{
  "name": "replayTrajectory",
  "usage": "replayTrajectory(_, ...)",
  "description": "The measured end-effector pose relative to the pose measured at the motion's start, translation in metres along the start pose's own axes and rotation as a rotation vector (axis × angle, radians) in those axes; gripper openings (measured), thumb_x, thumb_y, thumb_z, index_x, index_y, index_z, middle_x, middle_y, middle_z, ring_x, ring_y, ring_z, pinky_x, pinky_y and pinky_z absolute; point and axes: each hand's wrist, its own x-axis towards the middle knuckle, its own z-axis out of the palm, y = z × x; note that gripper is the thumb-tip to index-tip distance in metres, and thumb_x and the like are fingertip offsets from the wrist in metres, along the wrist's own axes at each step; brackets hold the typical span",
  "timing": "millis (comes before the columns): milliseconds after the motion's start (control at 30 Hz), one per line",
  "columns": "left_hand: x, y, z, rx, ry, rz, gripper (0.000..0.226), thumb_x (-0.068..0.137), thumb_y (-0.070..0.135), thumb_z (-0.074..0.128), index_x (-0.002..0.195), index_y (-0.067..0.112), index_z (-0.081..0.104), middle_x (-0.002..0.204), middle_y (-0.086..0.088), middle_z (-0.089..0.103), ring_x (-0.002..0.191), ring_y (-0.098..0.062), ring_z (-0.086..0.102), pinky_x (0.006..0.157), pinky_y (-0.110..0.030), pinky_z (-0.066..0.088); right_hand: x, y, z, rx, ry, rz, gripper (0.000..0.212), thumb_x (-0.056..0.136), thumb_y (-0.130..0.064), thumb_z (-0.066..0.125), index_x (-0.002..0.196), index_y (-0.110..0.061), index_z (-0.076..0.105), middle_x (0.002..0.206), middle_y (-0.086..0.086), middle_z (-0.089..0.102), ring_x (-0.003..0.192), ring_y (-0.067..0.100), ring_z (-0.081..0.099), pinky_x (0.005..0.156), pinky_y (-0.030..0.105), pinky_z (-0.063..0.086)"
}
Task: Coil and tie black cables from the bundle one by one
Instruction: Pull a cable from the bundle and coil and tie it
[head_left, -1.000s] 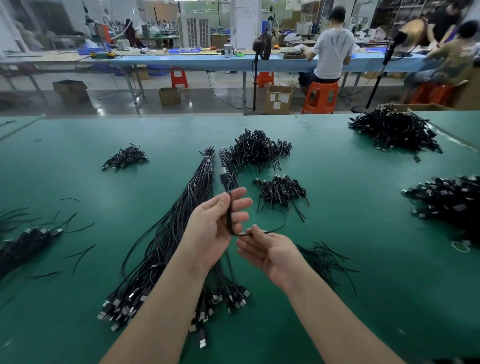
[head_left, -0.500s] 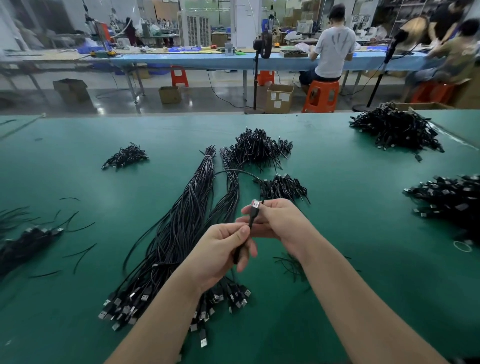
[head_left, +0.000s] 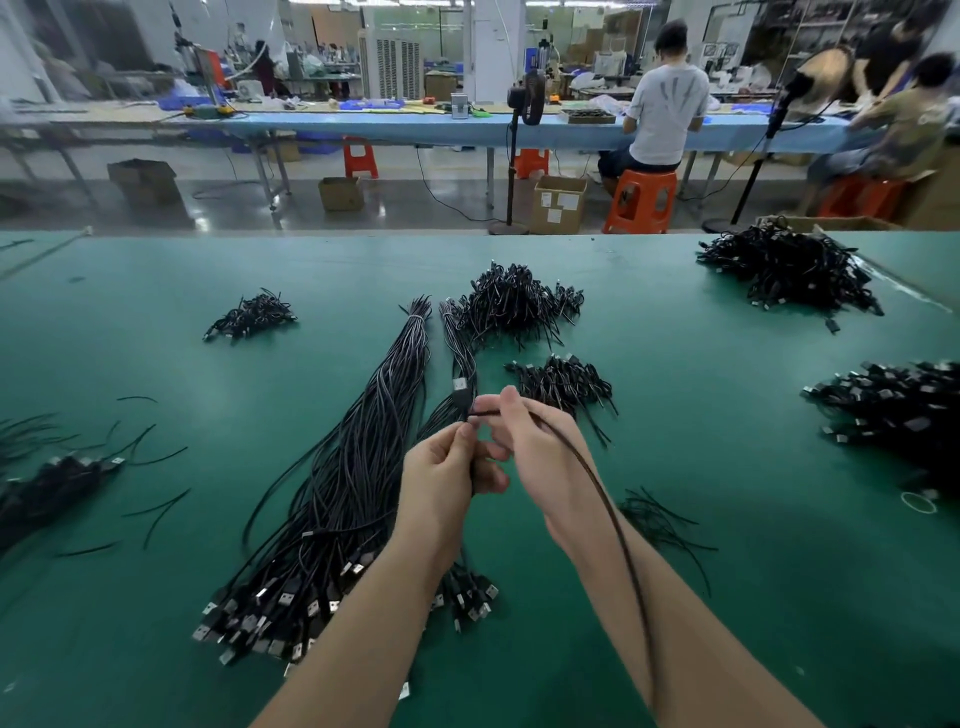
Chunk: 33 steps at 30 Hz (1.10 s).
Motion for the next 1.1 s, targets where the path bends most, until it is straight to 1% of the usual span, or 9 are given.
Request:
replayTrajectory(133,0.011,0.01,0.004,-0.168,0.214,0.0,0.024,0.106,0.012,0.047,0.101,0.002,0.069,0.086,-0.015,0.076,0.078,-0.021,0.075,0.069,-0.028,0.06,-0.015,0.017,0.001,-0.186,-0.026,-0.292,0.022,0.102,-0.023,0.055,0.109,-0.021,0.076,0.098,-0.018,0.076,0.093,-0.004,0.07,0.08,0.011,0.051)
replayTrajectory(233,0.03,0.028,0.005,-0.442,0.304,-0.112,0.022,0.108,0.01,0.041,0.108,-0.005,0.057,0.098,-0.025,0.072,0.08,-0.027,0.077,0.065,-0.031,0.062,-0.025,0.034,0.0,-0.268,-0.034,-0.381,0.023,0.099,-0.028,0.061,0.116,-0.023,0.074,0.104,-0.021,0.074,0.101,0.0,0.069,0.089,0.016,0.052)
replayTrajectory(300,0.037,0.038,0.005,-0.539,0.317,-0.139,0.025,0.109,0.011,0.037,0.107,-0.007,0.055,0.096,-0.026,0.071,0.076,-0.027,0.077,0.061,-0.031,0.061,-0.028,0.042,-0.002,-0.172,-0.003,-0.296,0.019,0.098,-0.025,0.061,0.112,-0.025,0.075,0.101,-0.009,0.077,0.097,0.015,0.072,0.089,0.033,0.057)
replayTrajectory(367,0.039,0.043,0.008,-0.597,0.304,-0.145,0.026,0.109,0.011,0.035,0.107,-0.008,0.053,0.096,-0.026,0.07,0.075,-0.028,0.076,0.06,-0.031,0.061,-0.03,0.047,-0.002,0.029,0.019,-0.169,0.02,0.099,-0.014,0.06,0.107,-0.022,0.076,0.102,-0.002,0.077,0.099,0.018,0.072,0.095,0.039,0.056)
replayTrajectory(533,0.04,0.043,0.019,-0.638,0.351,-0.111,0.024,0.109,0.008,0.035,0.103,-0.008,0.052,0.097,-0.028,0.067,0.071,-0.029,0.076,0.06,-0.03,0.062,-0.041,0.054,0.007,0.364,-0.022,0.007,0.025,0.101,-0.004,0.052,0.109,-0.011,0.074,0.109,0.011,0.075,0.106,0.026,0.071,0.094,0.034,0.057)
replayTrajectory(700,0.04,0.04,0.02,-0.622,0.343,-0.1,0.025,0.108,0.006,0.035,0.103,-0.01,0.054,0.091,-0.027,0.07,0.074,-0.029,0.076,0.058,-0.027,0.06,-0.041,0.059,0.007,0.653,-0.064,0.122,0.029,0.095,-0.014,0.057,0.117,0.0,0.069,0.117,0.02,0.071,0.111,0.032,0.069,0.088,0.031,0.058)
replayTrajectory(833,0.039,0.041,0.016,-0.563,0.206,-0.118,0.029,0.108,0.007,0.038,0.106,-0.011,0.059,0.078,-0.015,0.075,0.071,-0.019,0.076,0.055,-0.021,0.057,-0.034,0.069,0.003,0.903,-0.008,0.367,0.038,0.082,-0.018,0.065,0.112,0.005,0.066,0.113,0.024,0.071,0.102,0.033,0.072,0.076,0.034,0.061)
replayTrajectory(967,0.032,0.045,0.009,-0.354,-0.095,-0.131,0.031,0.106,0.01,0.041,0.103,-0.003,0.069,0.081,-0.007,0.074,0.06,-0.01,0.067,0.047,-0.018,0.05,-0.028,0.08,-0.003,0.777,0.07,0.553,0.033,0.071,-0.025,0.072,0.092,0.001,0.069,0.081,0.013,0.075,0.065,0.02,0.074,0.055,0.028,0.059)
replayTrajectory(1100,0.015,0.045,0.001,-0.196,-0.434,-0.143,0.033,0.101,0.011,0.047,0.097,0.003,0.078,0.076,-0.008,0.071,0.053,-0.011,0.064,0.044,-0.02,0.048,-0.015,0.075,-0.017,0.71,0.042,0.537,0.03,0.072,-0.025,0.074,0.088,-0.001,0.068,0.073,0.008,0.073,0.059,0.017,0.07,0.055,0.027,0.058)
